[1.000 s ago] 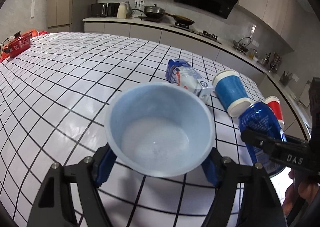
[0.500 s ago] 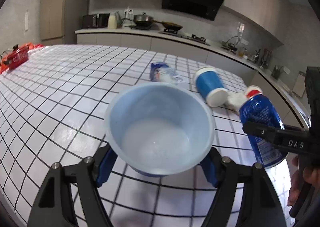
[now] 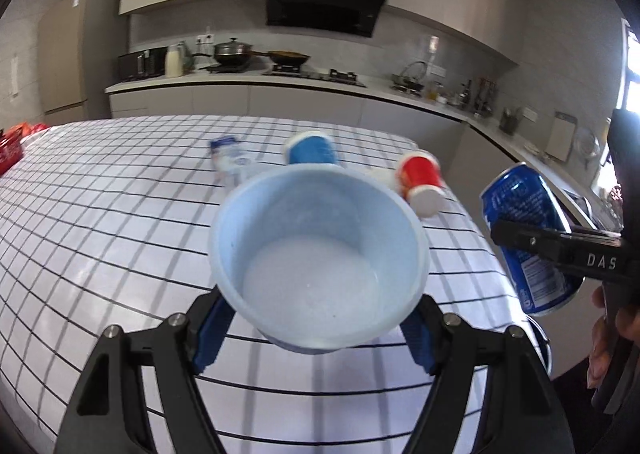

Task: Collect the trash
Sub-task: 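Carry bowl and Pepsi can over the black bin and open both tools to drop them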

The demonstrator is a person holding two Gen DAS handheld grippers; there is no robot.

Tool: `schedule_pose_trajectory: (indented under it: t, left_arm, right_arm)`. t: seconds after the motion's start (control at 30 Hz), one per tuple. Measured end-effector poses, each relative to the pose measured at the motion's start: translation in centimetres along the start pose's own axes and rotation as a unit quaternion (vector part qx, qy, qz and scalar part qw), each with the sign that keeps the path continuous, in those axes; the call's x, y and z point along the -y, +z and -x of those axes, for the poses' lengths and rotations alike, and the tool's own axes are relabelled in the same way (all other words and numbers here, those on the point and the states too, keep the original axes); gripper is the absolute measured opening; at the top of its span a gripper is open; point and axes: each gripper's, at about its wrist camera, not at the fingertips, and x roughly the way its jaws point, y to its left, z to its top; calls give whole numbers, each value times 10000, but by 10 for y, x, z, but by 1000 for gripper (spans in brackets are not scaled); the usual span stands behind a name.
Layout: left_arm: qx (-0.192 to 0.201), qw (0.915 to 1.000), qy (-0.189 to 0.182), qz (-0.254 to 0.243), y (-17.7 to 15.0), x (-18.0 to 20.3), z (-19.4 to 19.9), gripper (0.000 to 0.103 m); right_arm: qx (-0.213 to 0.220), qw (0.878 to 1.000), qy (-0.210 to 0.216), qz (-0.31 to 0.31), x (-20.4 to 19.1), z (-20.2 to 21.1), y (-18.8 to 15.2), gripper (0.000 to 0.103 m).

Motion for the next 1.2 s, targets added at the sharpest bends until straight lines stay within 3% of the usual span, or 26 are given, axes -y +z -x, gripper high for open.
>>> schedule_pose_trajectory:
  t: [0.4,0.77,1.2]
  left_arm:
    - [-92,9967,-592,-549,-12,103,-1,75]
    - [-227,9885,-1121,-991,-20,201,-7,75]
    - [-680,9792,-1422,-1278,-52,297,-36,75]
  right_arm:
    - [120,9973,-508,-514,90,65,-43,60]
    - [136,9904,-968,-974,187,127,-91,60]
    - [-133,9839,-1203,-1312,285,161,-156,60]
